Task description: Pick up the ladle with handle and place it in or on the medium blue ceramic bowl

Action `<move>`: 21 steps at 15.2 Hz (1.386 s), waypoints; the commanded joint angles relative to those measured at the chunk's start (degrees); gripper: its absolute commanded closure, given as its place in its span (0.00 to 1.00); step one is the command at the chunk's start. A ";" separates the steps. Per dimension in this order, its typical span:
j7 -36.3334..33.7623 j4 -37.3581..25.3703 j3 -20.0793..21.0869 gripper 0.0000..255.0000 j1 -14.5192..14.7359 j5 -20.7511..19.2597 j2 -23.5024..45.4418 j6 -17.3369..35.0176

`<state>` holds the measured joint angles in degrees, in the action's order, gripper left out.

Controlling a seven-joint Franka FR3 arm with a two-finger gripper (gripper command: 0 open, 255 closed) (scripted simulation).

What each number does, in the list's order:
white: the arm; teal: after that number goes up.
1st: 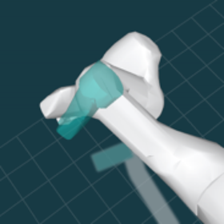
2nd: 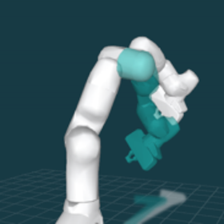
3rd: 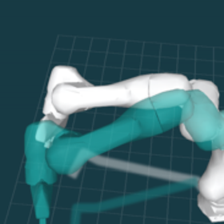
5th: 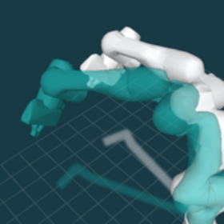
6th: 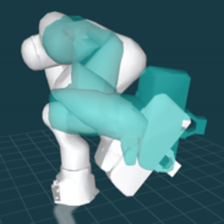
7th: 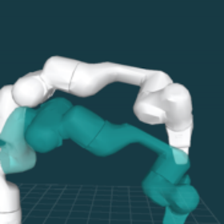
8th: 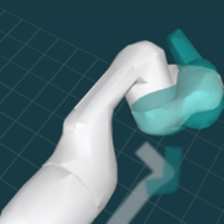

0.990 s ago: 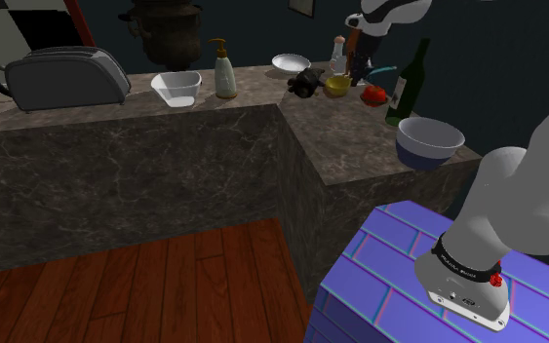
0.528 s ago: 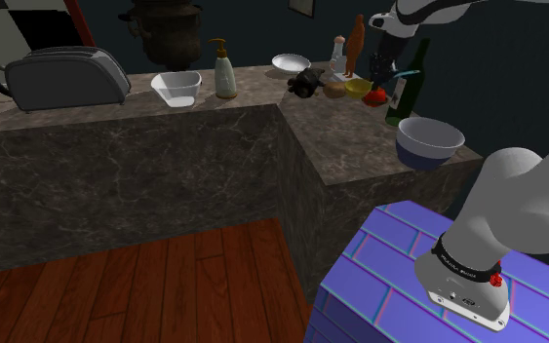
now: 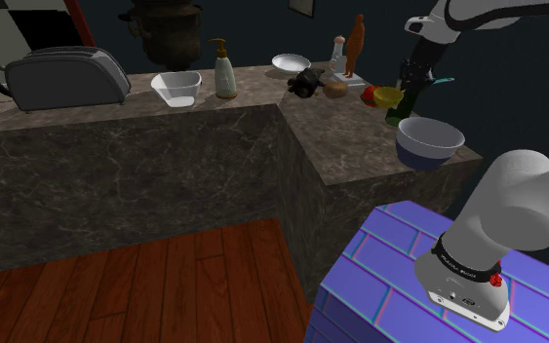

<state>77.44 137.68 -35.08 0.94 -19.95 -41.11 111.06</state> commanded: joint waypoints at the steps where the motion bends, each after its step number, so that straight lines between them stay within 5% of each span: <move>1: 0.17 2.53 1.15 1.00 -2.28 -1.21 -4.39 -2.01; 7: 2.98 8.51 3.16 1.00 -9.45 -3.76 -17.27 -9.44; 21: 2.88 18.48 -1.86 1.00 -11.58 -8.45 -17.27 0.46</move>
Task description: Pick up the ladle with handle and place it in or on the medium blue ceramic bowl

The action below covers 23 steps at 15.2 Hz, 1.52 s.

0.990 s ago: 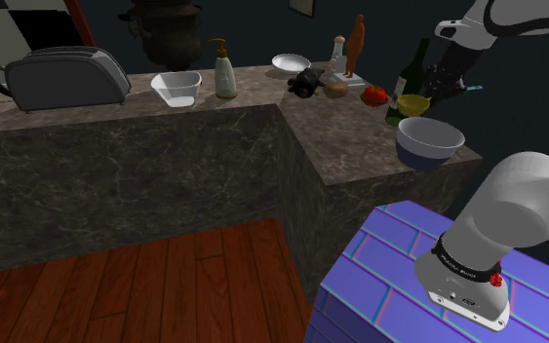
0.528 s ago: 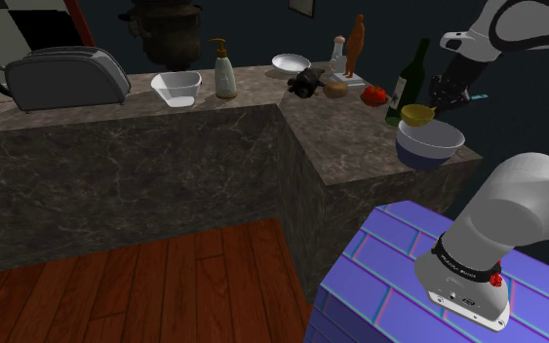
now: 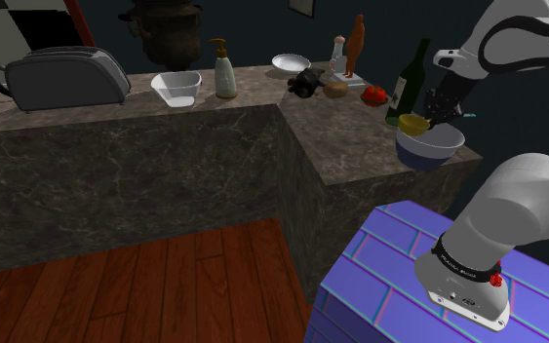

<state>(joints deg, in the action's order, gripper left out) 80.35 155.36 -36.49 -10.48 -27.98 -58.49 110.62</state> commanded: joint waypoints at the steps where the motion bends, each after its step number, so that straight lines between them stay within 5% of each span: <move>1: -0.03 1.45 -0.88 1.00 -0.30 -0.81 0.24 1.66; 8: -0.03 1.45 -0.88 1.00 -0.30 -0.81 0.24 1.66; 9: -0.03 1.44 -0.88 0.00 -0.30 -0.81 0.25 1.66; 14: -0.03 1.44 -0.88 0.00 -0.30 -0.81 0.25 1.66; 18: 0.54 -4.28 2.90 0.00 0.11 2.32 -1.81 -6.14; 23: 0.54 -4.28 2.91 0.00 0.11 2.32 -1.81 -6.14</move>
<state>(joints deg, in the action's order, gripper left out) 80.87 151.11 -33.59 -10.37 -25.67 -60.28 104.54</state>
